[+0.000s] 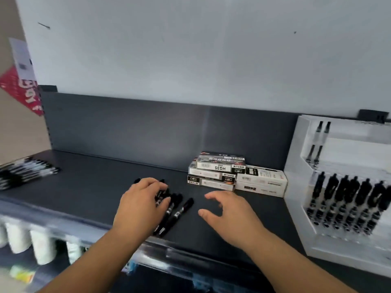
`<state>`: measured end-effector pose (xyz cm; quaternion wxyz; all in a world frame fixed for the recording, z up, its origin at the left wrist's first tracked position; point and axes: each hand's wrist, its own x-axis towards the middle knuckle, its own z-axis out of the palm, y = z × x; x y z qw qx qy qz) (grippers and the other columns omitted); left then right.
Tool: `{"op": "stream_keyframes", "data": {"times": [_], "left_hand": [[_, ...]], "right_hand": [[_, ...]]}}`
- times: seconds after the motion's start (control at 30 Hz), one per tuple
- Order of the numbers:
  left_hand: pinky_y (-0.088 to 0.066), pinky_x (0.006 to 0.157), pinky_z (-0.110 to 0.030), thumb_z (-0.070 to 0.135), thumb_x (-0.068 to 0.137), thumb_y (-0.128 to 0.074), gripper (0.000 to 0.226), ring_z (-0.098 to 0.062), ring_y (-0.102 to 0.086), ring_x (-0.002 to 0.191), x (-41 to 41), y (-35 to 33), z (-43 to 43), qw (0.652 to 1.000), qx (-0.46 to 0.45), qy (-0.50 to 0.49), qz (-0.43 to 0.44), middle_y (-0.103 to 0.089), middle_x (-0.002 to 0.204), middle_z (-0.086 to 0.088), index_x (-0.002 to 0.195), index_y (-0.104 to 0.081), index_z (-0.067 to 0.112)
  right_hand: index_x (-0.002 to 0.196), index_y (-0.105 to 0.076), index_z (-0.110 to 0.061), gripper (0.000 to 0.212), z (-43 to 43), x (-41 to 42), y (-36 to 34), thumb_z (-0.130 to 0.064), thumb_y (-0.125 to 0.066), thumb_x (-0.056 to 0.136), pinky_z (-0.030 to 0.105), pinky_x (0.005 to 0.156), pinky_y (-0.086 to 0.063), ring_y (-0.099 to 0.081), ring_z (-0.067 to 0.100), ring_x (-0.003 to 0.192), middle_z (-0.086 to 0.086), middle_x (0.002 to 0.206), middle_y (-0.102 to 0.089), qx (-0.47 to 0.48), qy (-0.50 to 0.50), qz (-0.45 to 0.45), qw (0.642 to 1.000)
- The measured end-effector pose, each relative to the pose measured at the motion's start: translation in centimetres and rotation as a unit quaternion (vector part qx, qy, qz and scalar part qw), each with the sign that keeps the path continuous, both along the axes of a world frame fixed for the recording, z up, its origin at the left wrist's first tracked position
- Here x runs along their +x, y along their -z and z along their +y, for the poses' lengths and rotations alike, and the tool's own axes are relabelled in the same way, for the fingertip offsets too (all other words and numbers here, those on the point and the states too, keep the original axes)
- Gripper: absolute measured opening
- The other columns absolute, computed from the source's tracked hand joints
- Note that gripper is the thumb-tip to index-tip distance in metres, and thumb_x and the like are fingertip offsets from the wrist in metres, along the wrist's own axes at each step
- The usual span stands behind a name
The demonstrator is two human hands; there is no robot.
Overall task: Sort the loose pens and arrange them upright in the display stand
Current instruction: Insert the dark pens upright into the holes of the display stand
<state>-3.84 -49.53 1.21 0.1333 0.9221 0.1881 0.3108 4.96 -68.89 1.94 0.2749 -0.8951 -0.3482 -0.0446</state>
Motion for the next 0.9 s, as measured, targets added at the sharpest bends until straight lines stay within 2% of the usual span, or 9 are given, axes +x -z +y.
{"op": "stream_keyframes", "data": {"times": [0.1,0.23,0.33,0.43,0.57,0.73,0.83,0.9], "left_hand": [[-0.042,0.095,-0.029,0.04,0.09,-0.058,0.031,-0.014,-0.052,0.113,-0.9,0.8,4.1,0.999,-0.022,-0.012,0.023,-0.053,0.127,0.013,0.121,-0.061,0.033],[-0.044,0.096,-0.029,0.043,0.091,-0.056,0.03,-0.012,-0.05,0.114,-1.0,1.8,7.6,0.995,-0.069,0.005,0.076,-0.052,0.127,0.011,0.12,-0.06,0.035],[-0.046,0.092,-0.026,0.045,0.09,-0.057,0.032,-0.011,-0.052,0.111,-0.6,2.2,9.1,0.99,-0.097,0.029,0.1,-0.05,0.128,0.01,0.121,-0.059,0.033],[-0.042,0.086,-0.02,0.045,0.09,-0.059,0.036,-0.01,-0.054,0.103,-0.2,2.5,9.9,0.983,-0.127,0.055,0.117,-0.047,0.131,0.007,0.123,-0.057,0.031],[-0.039,0.077,-0.018,0.044,0.087,-0.064,0.034,-0.003,-0.052,0.087,0.6,2.8,10.5,0.98,-0.148,0.077,0.105,-0.051,0.123,0.007,0.118,-0.059,0.03],[-0.044,0.079,-0.019,0.038,0.083,-0.069,0.034,-0.006,-0.055,0.092,1.4,2.8,10.7,0.974,-0.185,0.09,0.095,-0.057,0.114,0.008,0.114,-0.06,0.029],[-0.041,0.076,-0.019,0.038,0.083,-0.069,0.041,-0.006,-0.054,0.087,1.6,3.0,11.2,0.974,-0.197,0.08,0.076,-0.05,0.111,0.007,0.121,-0.057,0.027],[-0.038,0.079,-0.019,0.04,0.084,-0.068,0.051,-0.005,-0.049,0.087,1.7,3.0,11.7,0.973,-0.21,0.065,0.071,-0.043,0.12,0.004,0.128,-0.05,0.023]], "right_hand": [[0.127,-0.054,-0.036,0.044,3.8,-0.1,1.7,-0.053,-0.059,0.087,0.025,0.095,-0.045,-0.053,0.007,0.108,-0.012,0.122,-0.055,-0.018,0.011,0.032,0.999],[0.127,-0.055,-0.035,0.04,7.5,-0.4,2.9,-0.051,-0.056,0.09,0.025,0.083,-0.046,-0.053,0.009,0.093,-0.011,0.101,-0.055,-0.035,0.026,0.054,0.998],[0.125,-0.055,-0.038,0.035,9.3,-1.0,3.2,-0.052,-0.052,0.093,0.024,0.076,-0.044,-0.051,0.01,0.089,-0.01,0.095,-0.051,-0.048,0.032,0.064,0.996],[0.113,-0.06,-0.038,0.027,10.3,-1.4,3.1,-0.053,-0.049,0.093,0.025,0.073,-0.044,-0.049,0.009,0.085,-0.012,0.09,-0.048,-0.062,0.05,0.049,0.996],[0.108,-0.061,-0.038,0.027,10.7,-1.8,2.7,-0.057,-0.052,0.09,0.026,0.073,-0.044,-0.051,0.011,0.088,-0.009,0.097,-0.049,-0.071,0.08,0.048,0.993],[0.131,-0.051,-0.036,0.05,11.3,-2.0,2.3,-0.054,-0.058,0.085,0.025,0.085,-0.045,-0.053,0.012,0.101,-0.003,0.12,-0.051,-0.071,0.098,0.072,0.99],[0.138,-0.045,-0.03,0.06,11.5,-1.8,1.9,-0.044,-0.062,0.083,0.024,0.083,-0.045,-0.046,0.009,0.094,-0.001,0.119,-0.052,-0.068,0.105,0.09,0.988],[0.14,-0.041,-0.027,0.067,11.8,-1.8,1.6,-0.042,-0.065,0.079,0.023,0.077,-0.045,-0.049,0.011,0.093,-0.001,0.118,-0.051,-0.067,0.116,0.107,0.985]]}}
